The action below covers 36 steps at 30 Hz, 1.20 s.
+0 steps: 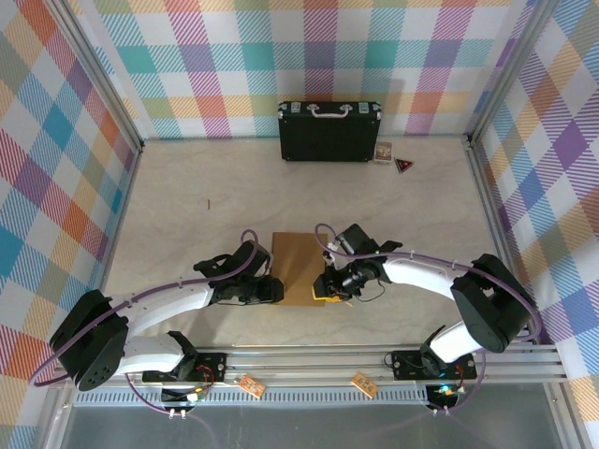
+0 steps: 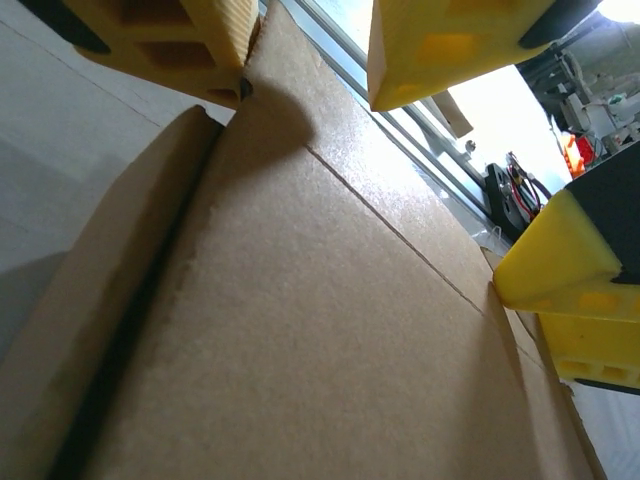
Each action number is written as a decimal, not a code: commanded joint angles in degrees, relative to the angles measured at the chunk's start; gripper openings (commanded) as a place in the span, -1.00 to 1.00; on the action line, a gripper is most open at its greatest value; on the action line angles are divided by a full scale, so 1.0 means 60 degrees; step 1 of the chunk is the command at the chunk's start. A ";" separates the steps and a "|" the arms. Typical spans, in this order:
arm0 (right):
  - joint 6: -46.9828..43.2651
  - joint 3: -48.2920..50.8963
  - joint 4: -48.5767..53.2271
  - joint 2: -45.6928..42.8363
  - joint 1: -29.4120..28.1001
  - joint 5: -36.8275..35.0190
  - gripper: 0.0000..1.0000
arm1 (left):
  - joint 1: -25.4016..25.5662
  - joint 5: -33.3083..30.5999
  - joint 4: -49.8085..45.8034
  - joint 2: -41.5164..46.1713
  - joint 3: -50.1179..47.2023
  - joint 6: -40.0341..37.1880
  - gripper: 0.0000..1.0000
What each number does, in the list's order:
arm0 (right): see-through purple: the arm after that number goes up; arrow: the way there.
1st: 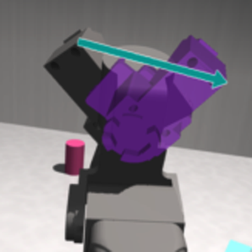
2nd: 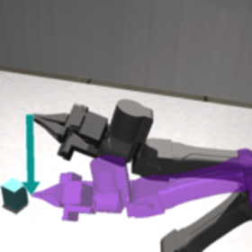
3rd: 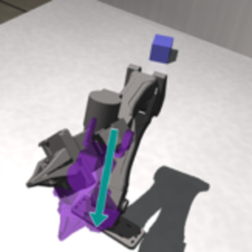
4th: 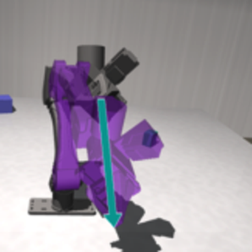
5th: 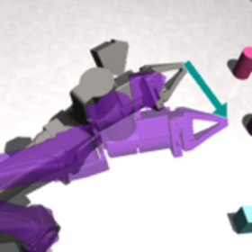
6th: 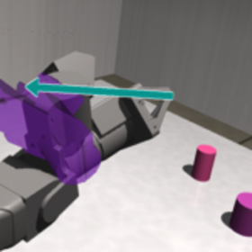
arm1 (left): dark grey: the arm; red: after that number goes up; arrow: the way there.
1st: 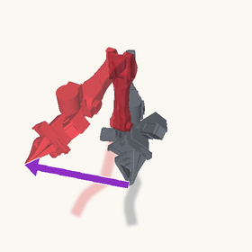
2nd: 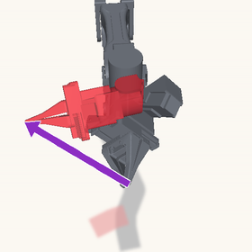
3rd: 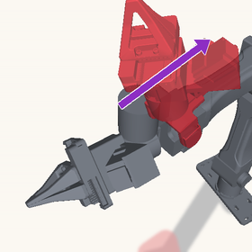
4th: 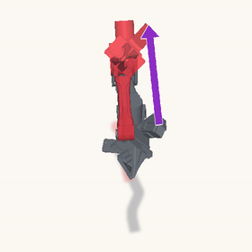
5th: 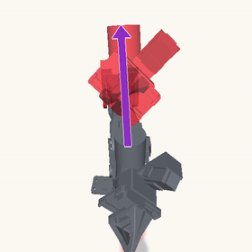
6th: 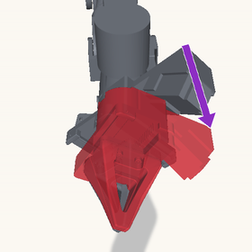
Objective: Fold the paper box
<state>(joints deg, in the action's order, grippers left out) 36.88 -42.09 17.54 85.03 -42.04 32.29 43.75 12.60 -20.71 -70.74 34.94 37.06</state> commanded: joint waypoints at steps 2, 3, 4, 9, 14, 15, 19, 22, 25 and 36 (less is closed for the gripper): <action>0.0001 0.0349 -0.0452 -0.0137 -0.0054 0.0510 -0.37 | 0.0107 0.0126 0.0112 0.0146 -0.0052 0.0093 -0.30; 0.0010 0.0400 -0.0480 -0.0160 -0.0054 0.0561 -0.40 | 0.0106 0.0127 0.0134 0.0147 -0.0052 0.0093 -0.30; 0.0026 0.0461 -0.0503 -0.0205 -0.0055 0.0586 -0.44 | 0.0101 0.0152 0.0140 0.0136 -0.0048 0.0097 -0.30; 0.0106 0.0844 -0.0618 -0.0559 -0.0054 0.0662 -0.59 | 0.0106 0.0142 0.0095 0.0186 -0.0031 0.0098 -0.30; 0.0122 0.0850 -0.0667 -0.0721 -0.0061 0.0727 -0.98 | 0.0108 0.0134 0.0085 0.0185 -0.0015 0.0094 -0.30; 0.0136 0.0835 -0.0711 -0.0752 -0.0054 0.0762 -1.00 | 0.0106 0.0128 0.0070 0.0175 -0.0001 0.0104 -0.30; 0.0016 0.0641 -0.0511 -0.0757 -0.0054 0.0683 -1.00 | 0.0113 0.0104 -0.0018 0.0227 0.0064 0.0080 -0.30; -0.0211 0.0336 0.0148 -0.0660 -0.0046 0.0188 -0.35 | 0.0105 0.0057 -0.0152 0.0264 0.0150 0.0027 -0.30; -0.0525 0.0078 0.0876 -0.0727 -0.0017 -0.0300 -0.19 | 0.0099 0.0024 -0.0267 0.0313 0.0212 -0.0018 -0.29; -0.0890 -0.0260 0.1672 -0.0829 0.0049 -0.1006 -0.09 | 0.0119 -0.0202 -0.0717 0.0529 0.0399 -0.0145 -0.29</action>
<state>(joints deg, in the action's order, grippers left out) 32.95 -41.80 25.23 80.51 -41.98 27.14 43.75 12.36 -22.39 -68.99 35.48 36.91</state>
